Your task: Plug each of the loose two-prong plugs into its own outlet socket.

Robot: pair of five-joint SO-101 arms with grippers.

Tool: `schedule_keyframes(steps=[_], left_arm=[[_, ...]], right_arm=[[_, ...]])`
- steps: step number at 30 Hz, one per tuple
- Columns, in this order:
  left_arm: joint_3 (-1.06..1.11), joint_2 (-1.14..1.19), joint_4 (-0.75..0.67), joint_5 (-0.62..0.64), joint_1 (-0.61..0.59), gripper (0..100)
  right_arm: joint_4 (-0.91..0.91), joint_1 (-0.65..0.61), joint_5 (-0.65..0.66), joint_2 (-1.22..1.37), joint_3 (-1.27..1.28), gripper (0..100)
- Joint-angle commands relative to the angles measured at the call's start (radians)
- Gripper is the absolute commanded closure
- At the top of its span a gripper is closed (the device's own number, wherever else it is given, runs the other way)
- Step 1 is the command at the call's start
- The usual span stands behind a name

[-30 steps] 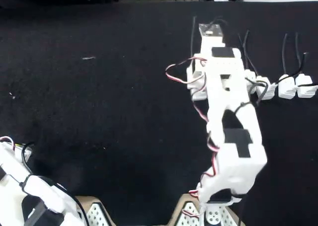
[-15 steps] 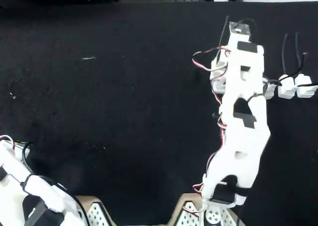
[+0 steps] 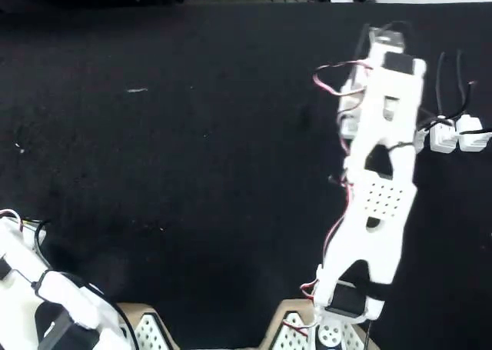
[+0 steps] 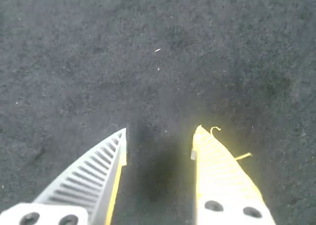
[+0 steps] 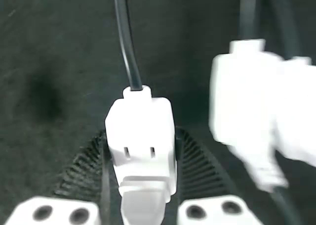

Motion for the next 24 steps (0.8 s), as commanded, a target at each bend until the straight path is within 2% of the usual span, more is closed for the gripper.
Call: schedule_keyframes(steps=[1,9,11,16,24], left_arm=[[-0.007,-0.011,-0.015,0.011,0.001,78],[-0.007,-0.011,-0.015,0.011,-0.005,78],[-0.007,-0.011,-0.015,0.011,-0.005,78],[-0.007,-0.011,-0.015,0.011,-0.005,78],[-0.007,-0.011,-0.015,0.011,-0.004,78]], right_arm=[[0.025,0.029,0.005,0.016,-0.114,98.8],[-0.005,0.029,0.002,0.067,-0.12,98.1],[-0.005,0.023,0.0,0.065,-0.12,92.5],[-0.005,0.006,0.006,0.065,-0.122,70.5],[0.092,-0.043,-0.002,0.067,-0.328,68.1]])
